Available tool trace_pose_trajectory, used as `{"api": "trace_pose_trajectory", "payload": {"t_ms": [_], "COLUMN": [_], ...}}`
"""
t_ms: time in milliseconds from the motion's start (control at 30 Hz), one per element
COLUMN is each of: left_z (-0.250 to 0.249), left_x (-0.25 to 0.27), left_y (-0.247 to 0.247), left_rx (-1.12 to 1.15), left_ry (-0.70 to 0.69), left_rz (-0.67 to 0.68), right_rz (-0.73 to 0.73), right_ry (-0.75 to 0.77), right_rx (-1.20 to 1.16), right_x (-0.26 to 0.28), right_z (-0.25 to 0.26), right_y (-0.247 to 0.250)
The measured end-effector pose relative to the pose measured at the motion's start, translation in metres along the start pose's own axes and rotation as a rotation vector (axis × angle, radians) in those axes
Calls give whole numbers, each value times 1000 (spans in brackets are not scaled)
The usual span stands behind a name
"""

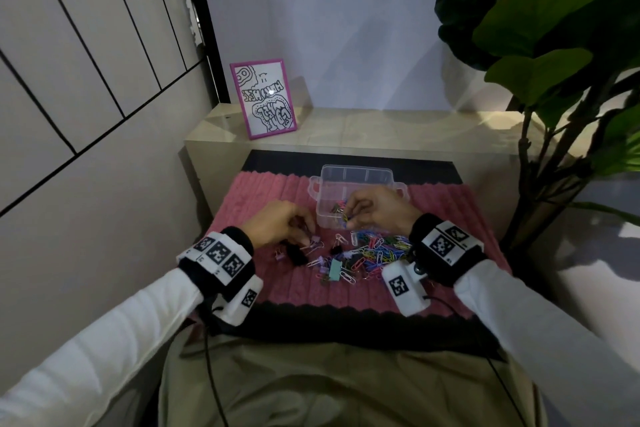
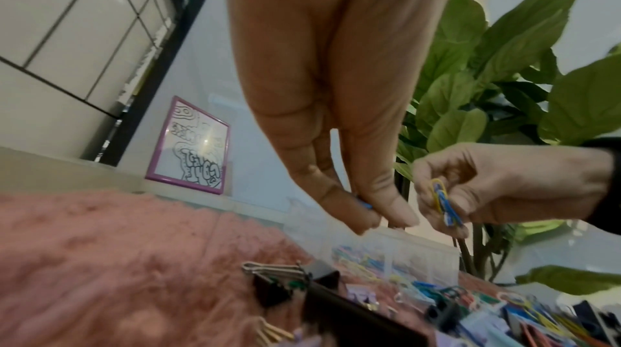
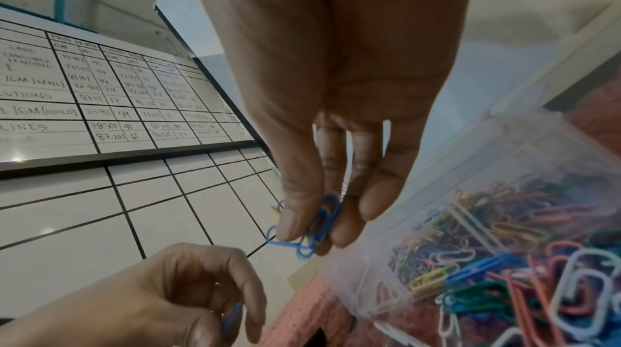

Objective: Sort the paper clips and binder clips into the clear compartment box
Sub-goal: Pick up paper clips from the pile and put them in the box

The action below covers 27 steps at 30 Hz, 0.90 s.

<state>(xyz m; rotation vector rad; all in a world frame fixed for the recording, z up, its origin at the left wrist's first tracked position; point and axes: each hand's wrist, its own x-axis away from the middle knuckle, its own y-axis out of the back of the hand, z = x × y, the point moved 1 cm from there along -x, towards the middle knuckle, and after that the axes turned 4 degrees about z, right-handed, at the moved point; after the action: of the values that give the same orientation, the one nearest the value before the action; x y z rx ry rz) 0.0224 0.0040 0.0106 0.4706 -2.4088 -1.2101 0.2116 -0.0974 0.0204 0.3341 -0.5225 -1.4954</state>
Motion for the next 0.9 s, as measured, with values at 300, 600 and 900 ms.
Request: {"api": "trace_pose_trajectory", "payload": {"t_ms": [300,600,900], "left_z": [2,-14,8], "left_x": [1,-33,-20], "left_y": [10,-15,-2], "left_rx": [54,-358,-335], "left_ry": [-8,-19,117], "left_rz": [-9,175,178], "right_rz": [-124,-225,-233], "right_ry": [40,-5,-39], "right_rx": [-77,-58,-63], "right_x": [-3,-3,-5], "right_z": [6,-5,-5], "right_y": [14,39,29]}}
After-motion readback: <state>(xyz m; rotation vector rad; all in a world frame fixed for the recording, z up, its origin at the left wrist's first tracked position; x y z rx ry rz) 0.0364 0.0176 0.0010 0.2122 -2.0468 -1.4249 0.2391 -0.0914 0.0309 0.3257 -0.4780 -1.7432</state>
